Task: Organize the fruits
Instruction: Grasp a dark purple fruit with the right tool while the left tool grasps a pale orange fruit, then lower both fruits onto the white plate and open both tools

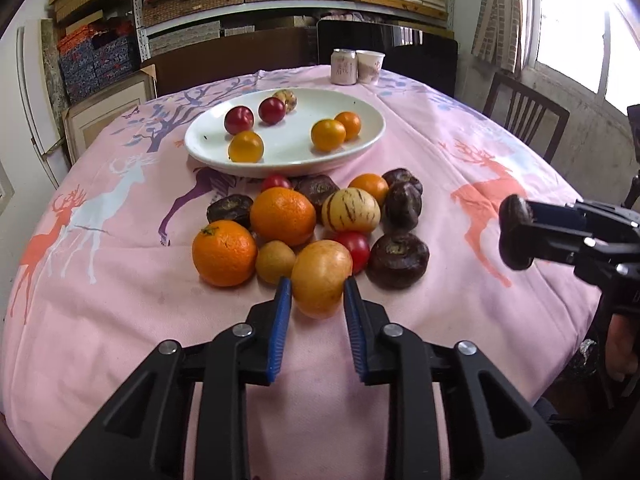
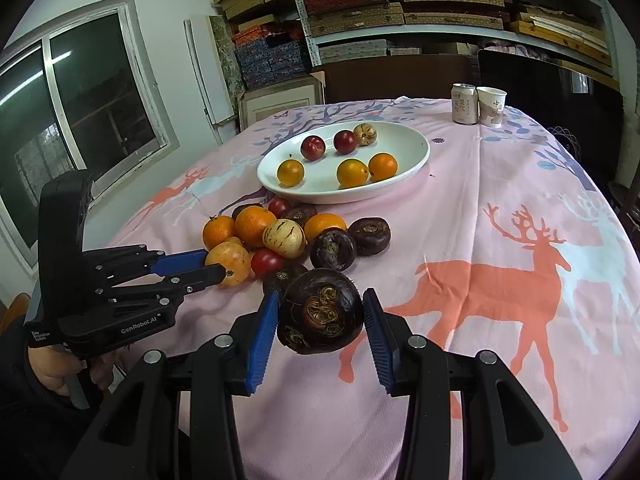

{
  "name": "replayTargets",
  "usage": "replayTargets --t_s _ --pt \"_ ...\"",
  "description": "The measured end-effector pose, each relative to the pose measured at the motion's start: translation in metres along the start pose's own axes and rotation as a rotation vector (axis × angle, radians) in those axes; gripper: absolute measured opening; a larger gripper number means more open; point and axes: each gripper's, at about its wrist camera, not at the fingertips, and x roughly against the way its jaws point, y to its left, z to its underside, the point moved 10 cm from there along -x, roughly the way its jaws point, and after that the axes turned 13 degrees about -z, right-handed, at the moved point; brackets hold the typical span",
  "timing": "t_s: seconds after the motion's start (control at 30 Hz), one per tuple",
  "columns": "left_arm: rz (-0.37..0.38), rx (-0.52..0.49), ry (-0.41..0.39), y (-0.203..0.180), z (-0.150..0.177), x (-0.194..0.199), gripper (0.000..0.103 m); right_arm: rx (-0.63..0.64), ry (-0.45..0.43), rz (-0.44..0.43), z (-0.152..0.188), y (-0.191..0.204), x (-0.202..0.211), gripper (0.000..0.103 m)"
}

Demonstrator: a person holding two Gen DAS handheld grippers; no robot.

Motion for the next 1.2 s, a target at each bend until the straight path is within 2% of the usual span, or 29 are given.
replayTargets --t_s 0.2,0.3,0.33,0.4,0.47,0.6,0.73,0.97,1.07,1.2 --pt "-0.04 -0.01 0.0 0.0 0.0 -0.008 0.029 -0.002 0.004 -0.004 0.003 0.001 0.0 0.044" --pt "-0.015 -0.006 0.024 -0.004 0.001 -0.019 0.046 -0.006 0.005 -0.01 0.005 0.002 0.0 0.044" --pt "-0.002 0.003 0.031 -0.005 0.001 -0.021 0.048 -0.006 0.005 -0.008 0.005 0.002 0.0 0.044" --pt "-0.017 -0.005 0.024 -0.007 0.001 -0.023 0.047 -0.004 0.004 -0.006 0.006 0.001 0.002 0.044" --pt "-0.027 -0.003 0.012 -0.005 0.0 -0.02 0.037 -0.008 0.002 -0.001 0.006 -0.002 0.003 0.044" --pt "0.025 0.021 0.002 -0.001 -0.001 -0.008 0.029 -0.022 0.0 0.003 0.008 -0.007 0.006 0.044" --pt "0.044 0.032 -0.037 0.005 -0.006 0.012 0.029 -0.022 -0.007 0.002 0.005 -0.008 0.007 0.044" --pt "0.075 0.087 -0.069 0.016 -0.017 0.021 0.029 -0.027 -0.006 -0.008 -0.001 -0.008 0.003 0.044" --pt "0.081 0.09 -0.084 0.018 -0.03 0.023 0.029 -0.02 -0.014 -0.013 -0.016 -0.008 0.004 0.044" --pt "0.086 0.103 -0.106 0.029 -0.065 0.017 0.029 0.023 -0.038 -0.005 -0.062 -0.012 0.001 0.044"
